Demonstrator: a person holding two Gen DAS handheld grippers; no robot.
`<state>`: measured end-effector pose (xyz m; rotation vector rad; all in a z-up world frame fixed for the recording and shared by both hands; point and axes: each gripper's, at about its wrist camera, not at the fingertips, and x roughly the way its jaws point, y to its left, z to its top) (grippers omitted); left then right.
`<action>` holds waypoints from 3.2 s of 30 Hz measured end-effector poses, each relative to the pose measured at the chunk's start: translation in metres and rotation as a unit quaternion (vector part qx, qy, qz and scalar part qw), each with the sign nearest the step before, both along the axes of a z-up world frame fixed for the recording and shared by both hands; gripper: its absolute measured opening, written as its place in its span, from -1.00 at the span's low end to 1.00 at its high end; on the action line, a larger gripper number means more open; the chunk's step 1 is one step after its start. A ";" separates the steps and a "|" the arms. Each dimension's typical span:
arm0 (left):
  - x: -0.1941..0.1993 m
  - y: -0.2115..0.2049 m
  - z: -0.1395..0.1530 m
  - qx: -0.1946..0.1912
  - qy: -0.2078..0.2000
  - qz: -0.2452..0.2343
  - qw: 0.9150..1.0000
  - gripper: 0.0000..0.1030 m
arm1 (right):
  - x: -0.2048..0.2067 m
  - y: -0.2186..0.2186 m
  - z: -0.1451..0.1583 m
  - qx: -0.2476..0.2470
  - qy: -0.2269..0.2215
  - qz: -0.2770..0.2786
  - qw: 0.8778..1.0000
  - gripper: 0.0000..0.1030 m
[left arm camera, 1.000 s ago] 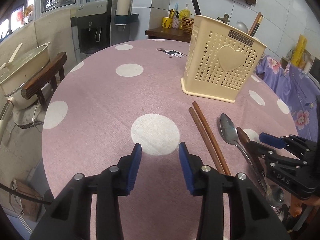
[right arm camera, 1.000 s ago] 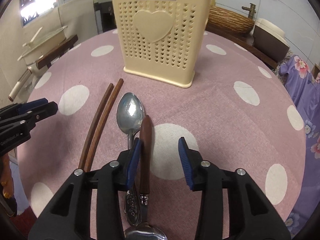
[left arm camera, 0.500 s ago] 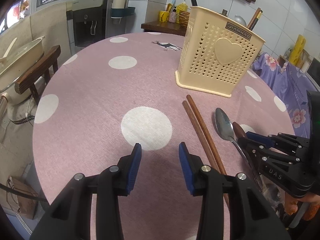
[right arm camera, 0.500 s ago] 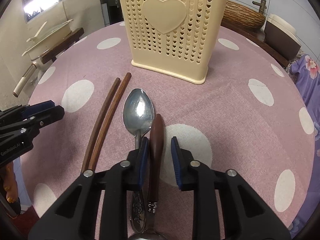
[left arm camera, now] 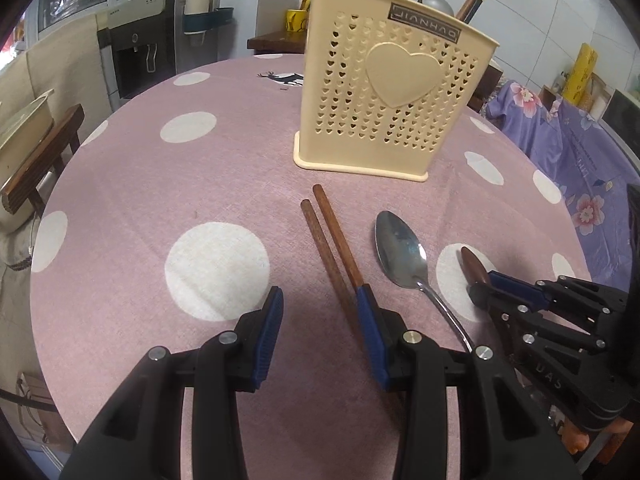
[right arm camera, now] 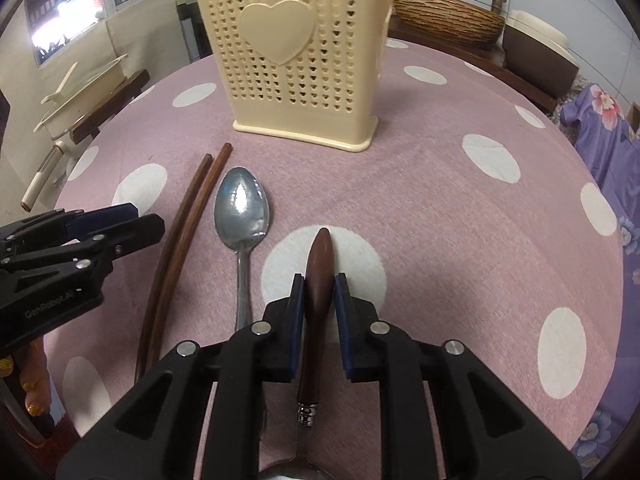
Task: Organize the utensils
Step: 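Close the left tool on a wooden chopstick while the right tool holds the spoon, then lift the wooden chopstick and brown spoon and carry them above the holder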
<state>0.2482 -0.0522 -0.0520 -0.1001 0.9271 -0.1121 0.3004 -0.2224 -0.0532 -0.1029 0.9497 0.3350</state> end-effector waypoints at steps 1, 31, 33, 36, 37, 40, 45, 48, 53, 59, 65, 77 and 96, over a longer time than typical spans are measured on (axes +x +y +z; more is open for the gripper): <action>0.001 -0.001 -0.001 -0.002 0.002 0.000 1.000 -0.23 | -0.001 -0.002 0.000 0.003 0.000 -0.002 1.000 -0.69; 0.028 0.009 -0.004 0.013 0.020 0.026 0.999 -0.23 | -0.006 -0.011 -0.001 0.037 -0.004 -0.025 0.999 -0.69; 0.031 0.006 -0.004 0.017 0.018 0.028 0.999 -0.23 | -0.005 -0.008 -0.001 0.029 -0.006 -0.027 0.999 -0.69; 0.033 0.000 -0.004 0.024 0.018 0.026 0.999 -0.23 | -0.002 -0.003 -0.001 0.016 -0.008 -0.027 0.999 -0.69; 0.033 -0.002 -0.004 0.028 0.018 0.024 0.999 -0.23 | -0.001 -0.002 -0.001 0.013 -0.008 -0.025 1.000 -0.68; 0.034 -0.007 -0.005 0.038 0.014 0.022 0.999 -0.23 | 0.002 -0.001 -0.001 0.011 -0.009 -0.024 1.000 -0.68; 0.033 -0.019 -0.006 0.055 0.010 0.006 0.998 -0.32 | 0.003 0.001 -0.001 0.003 -0.009 -0.017 1.000 -0.68; 0.032 -0.022 -0.007 0.073 0.002 0.005 0.997 -0.46 | 0.003 0.000 -0.001 0.006 -0.008 -0.012 1.000 -0.69; 0.034 -0.017 -0.007 0.076 0.006 0.004 0.997 -0.66 | 0.004 0.000 0.000 0.004 -0.006 -0.009 1.000 -0.68; 0.035 -0.014 -0.005 0.076 0.010 0.000 0.997 -0.74 | 0.004 0.000 -0.001 0.004 -0.006 -0.011 1.000 -0.68; 0.036 -0.015 -0.005 0.076 0.010 -0.001 0.997 -0.76 | 0.006 0.002 0.000 0.000 -0.005 -0.006 1.000 -0.68; 0.038 -0.009 -0.005 0.058 0.010 0.002 0.998 -0.85 | 0.006 -0.002 0.000 0.014 -0.008 0.005 1.000 -0.69; 0.017 0.019 0.066 -0.024 -0.083 0.007 0.996 -0.85 | -0.006 -0.036 0.050 0.078 -0.075 -0.012 0.994 -0.69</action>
